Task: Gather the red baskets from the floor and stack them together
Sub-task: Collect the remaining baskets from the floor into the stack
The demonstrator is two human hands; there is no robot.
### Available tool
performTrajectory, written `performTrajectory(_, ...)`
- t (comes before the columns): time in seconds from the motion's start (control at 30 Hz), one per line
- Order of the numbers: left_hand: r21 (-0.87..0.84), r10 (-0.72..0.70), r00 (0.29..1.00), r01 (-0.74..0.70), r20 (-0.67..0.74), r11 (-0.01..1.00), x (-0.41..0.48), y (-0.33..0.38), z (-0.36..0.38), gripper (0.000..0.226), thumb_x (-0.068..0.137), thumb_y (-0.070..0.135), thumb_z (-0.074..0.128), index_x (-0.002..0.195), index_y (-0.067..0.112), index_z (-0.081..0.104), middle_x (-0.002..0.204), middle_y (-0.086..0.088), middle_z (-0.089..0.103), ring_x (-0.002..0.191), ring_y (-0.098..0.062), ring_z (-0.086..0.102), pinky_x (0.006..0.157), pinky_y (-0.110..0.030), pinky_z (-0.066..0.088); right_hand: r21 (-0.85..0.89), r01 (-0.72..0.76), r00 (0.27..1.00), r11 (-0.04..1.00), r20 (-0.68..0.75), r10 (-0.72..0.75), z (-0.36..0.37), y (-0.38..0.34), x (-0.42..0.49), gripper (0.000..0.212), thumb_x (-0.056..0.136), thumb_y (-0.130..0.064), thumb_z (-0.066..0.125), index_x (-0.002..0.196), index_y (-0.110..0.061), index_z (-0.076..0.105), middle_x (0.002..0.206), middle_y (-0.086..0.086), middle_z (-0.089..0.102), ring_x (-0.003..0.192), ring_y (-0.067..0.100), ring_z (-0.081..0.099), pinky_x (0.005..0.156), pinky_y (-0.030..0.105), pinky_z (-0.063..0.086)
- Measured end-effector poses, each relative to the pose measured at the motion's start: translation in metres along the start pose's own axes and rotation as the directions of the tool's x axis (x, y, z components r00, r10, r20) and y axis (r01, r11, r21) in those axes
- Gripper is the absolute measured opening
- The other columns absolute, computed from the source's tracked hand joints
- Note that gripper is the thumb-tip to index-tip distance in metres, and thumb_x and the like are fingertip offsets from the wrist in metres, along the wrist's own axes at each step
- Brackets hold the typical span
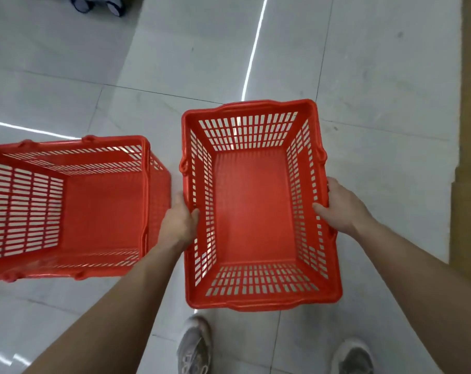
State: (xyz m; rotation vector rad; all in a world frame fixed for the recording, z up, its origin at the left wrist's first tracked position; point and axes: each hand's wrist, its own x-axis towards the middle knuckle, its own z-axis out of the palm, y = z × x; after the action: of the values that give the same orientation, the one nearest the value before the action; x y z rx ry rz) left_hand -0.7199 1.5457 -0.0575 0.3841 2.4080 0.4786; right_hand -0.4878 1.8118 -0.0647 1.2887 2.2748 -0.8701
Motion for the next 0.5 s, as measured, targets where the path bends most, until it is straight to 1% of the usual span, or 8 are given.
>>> performTrajectory(0.07,-0.033,-0.014,1.0,0.013,-0.011,0.999,-0.003,0.001,0.0,0.038,0.096,0.023,0.056,0.131,0.015,0.043,0.118,-0.015,0.066,0.102,-0.035,0.065,0.088,-0.04,0.05,0.036,0.025,1.0,0.999,0.003,-0.025,0.003,0.002,0.0,0.048,0.092,-0.028,0.06,0.133,-0.01,0.046,0.121,0.015,0.066,0.107,0.035,0.063,0.085,0.039,0.051)
performTrajectory(0.13,-0.054,0.0,1.0,-0.001,-0.019,0.999,-0.009,0.006,-0.004,0.037,0.095,0.022,0.056,0.129,0.014,0.045,0.116,-0.014,0.067,0.099,-0.033,0.066,0.083,-0.035,0.048,0.071,0.025,1.0,0.997,-0.02,-0.023,-0.005,0.002,-0.004,0.041,0.093,-0.025,0.059,0.129,-0.009,0.05,0.117,0.015,0.067,0.105,0.036,0.064,0.085,0.04,0.051)
performTrajectory(0.23,-0.1,0.023,1.0,-0.025,-0.018,0.995,-0.029,0.02,-0.02,0.037,0.096,0.023,0.056,0.13,0.015,0.044,0.116,-0.009,0.067,0.093,-0.023,0.065,0.078,-0.03,0.046,0.106,0.011,0.999,0.994,-0.04,-0.007,-0.034,-0.007,-0.02,0.041,0.094,-0.028,0.057,0.132,-0.015,0.05,0.117,0.011,0.068,0.102,0.032,0.066,0.086,0.044,0.055)
performTrajectory(0.3,-0.121,0.054,0.998,-0.056,-0.02,0.991,-0.046,0.032,-0.037,0.036,0.096,0.024,0.056,0.129,0.016,0.044,0.114,-0.007,0.067,0.093,-0.023,0.066,0.077,-0.03,0.047,0.112,0.015,0.997,0.994,-0.073,-0.006,-0.062,-0.017,-0.035,0.041,0.095,-0.031,0.056,0.133,-0.019,0.049,0.116,0.009,0.068,0.099,0.03,0.067,0.082,0.041,0.055)
performTrajectory(0.4,-0.162,0.104,0.994,-0.105,-0.018,0.981,-0.073,0.052,-0.073,0.035,0.096,0.024,0.057,0.127,0.016,0.044,0.114,-0.006,0.067,0.097,-0.026,0.068,0.082,-0.036,0.053,0.12,0.016,0.992,0.993,-0.123,-0.001,-0.109,-0.037,-0.065,0.041,0.095,-0.034,0.056,0.133,-0.02,0.049,0.115,0.008,0.069,0.096,0.028,0.067,0.078,0.036,0.051)
performTrajectory(0.5,-0.193,0.144,0.989,-0.145,-0.015,0.97,-0.098,0.068,-0.116,0.037,0.096,0.023,0.058,0.13,0.014,0.044,0.118,-0.008,0.067,0.101,-0.027,0.067,0.088,-0.042,0.054,0.136,0.006,0.986,0.991,-0.164,0.017,-0.149,-0.067,-0.1,0.044,0.094,-0.033,0.058,0.135,-0.02,0.049,0.117,0.008,0.069,0.096,0.029,0.068,0.084,0.044,0.056)
